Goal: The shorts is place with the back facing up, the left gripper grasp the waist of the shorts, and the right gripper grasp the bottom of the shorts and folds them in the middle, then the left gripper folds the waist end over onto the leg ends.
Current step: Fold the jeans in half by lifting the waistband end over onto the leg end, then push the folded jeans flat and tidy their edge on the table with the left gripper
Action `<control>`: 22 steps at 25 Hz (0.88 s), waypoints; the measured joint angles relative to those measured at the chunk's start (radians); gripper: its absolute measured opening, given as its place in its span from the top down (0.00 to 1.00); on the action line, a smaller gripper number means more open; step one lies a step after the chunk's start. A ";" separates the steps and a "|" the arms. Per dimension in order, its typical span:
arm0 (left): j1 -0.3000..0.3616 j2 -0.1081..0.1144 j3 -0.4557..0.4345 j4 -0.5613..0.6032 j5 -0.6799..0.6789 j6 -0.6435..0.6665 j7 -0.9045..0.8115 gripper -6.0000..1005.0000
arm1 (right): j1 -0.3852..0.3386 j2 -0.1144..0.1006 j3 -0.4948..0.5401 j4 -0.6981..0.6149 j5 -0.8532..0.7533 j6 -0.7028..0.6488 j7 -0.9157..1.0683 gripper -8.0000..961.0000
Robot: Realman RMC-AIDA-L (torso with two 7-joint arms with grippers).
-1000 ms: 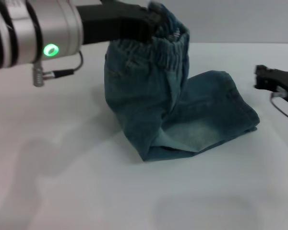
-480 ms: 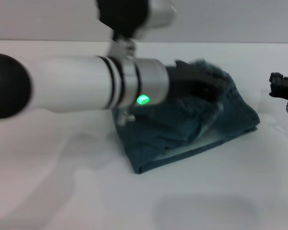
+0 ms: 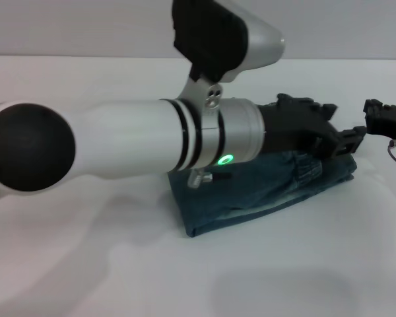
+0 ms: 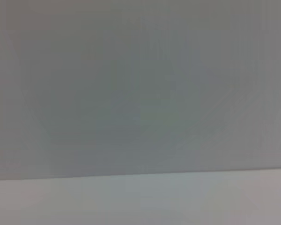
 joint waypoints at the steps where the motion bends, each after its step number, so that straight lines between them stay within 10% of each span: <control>1: 0.015 0.001 -0.003 -0.004 0.000 0.000 0.005 0.51 | -0.001 0.000 -0.004 -0.007 -0.007 0.000 -0.003 0.97; 11: 0.115 0.001 -0.011 -0.028 0.000 0.060 0.099 0.26 | -0.007 0.007 -0.080 -0.136 -0.019 -0.102 -0.123 0.96; 15: 0.284 0.004 -0.019 -0.106 0.000 0.264 0.197 0.16 | -0.004 0.008 -0.151 -0.212 -0.021 -0.208 -0.206 0.96; 22: 0.395 0.005 -0.015 -0.142 0.003 0.465 0.227 0.16 | 0.075 0.003 -0.416 -0.255 -0.144 -0.659 -0.220 0.96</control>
